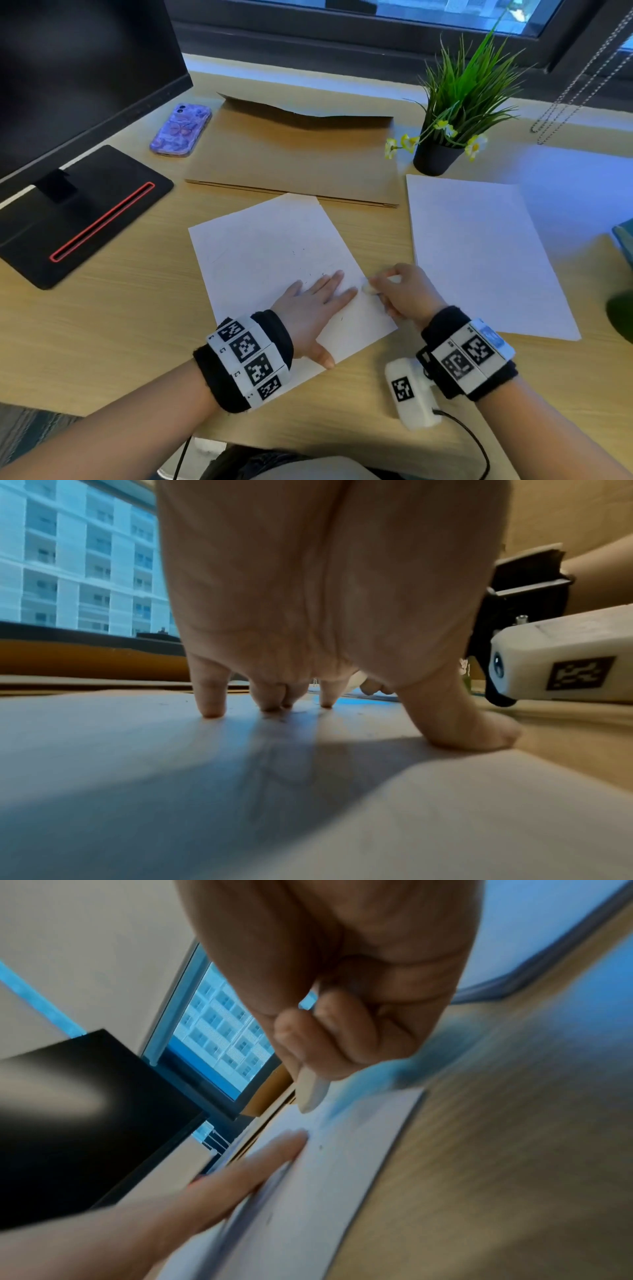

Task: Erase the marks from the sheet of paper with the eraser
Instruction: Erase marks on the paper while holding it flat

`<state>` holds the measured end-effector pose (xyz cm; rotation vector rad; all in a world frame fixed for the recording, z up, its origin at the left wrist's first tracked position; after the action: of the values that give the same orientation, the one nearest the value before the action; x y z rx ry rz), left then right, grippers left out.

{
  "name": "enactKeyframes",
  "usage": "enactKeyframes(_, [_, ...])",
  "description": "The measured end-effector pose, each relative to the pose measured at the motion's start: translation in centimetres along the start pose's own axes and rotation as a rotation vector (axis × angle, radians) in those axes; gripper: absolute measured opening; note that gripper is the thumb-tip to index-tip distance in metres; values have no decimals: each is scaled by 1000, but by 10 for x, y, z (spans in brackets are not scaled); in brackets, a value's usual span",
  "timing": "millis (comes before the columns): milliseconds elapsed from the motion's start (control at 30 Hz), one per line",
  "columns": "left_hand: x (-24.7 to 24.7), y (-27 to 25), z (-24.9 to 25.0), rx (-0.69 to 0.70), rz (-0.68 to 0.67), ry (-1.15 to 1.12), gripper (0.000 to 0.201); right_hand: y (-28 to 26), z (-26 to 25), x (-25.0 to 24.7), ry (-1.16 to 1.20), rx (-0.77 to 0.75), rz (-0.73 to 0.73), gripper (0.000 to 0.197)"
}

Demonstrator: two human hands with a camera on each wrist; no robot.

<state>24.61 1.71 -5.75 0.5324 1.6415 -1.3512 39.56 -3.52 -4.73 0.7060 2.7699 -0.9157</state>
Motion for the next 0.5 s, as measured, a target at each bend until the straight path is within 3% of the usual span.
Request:
enactKeyframes(233, [11, -22, -8, -48, -22, 31, 104, -17, 6, -12, 151, 8, -74, 17])
enactKeyframes(400, [1, -21, -4, -66, 49, 11, 90, -26, 6, 7, 92, 19, -191, 17])
enactKeyframes(500, [0, -15, -3, -34, 27, -28, 98, -33, 10, 25, -5, 36, -306, 13])
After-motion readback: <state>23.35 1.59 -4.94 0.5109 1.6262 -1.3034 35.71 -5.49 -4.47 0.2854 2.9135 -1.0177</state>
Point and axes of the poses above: each hand's wrist, its own y-axis towards the middle knuckle, its own x-axis out of the palm, z = x × y, the point moved 4 cm from there along y, towards the middle knuckle, and after that the axes turned 12 degrees about y, right-handed, at the moved point
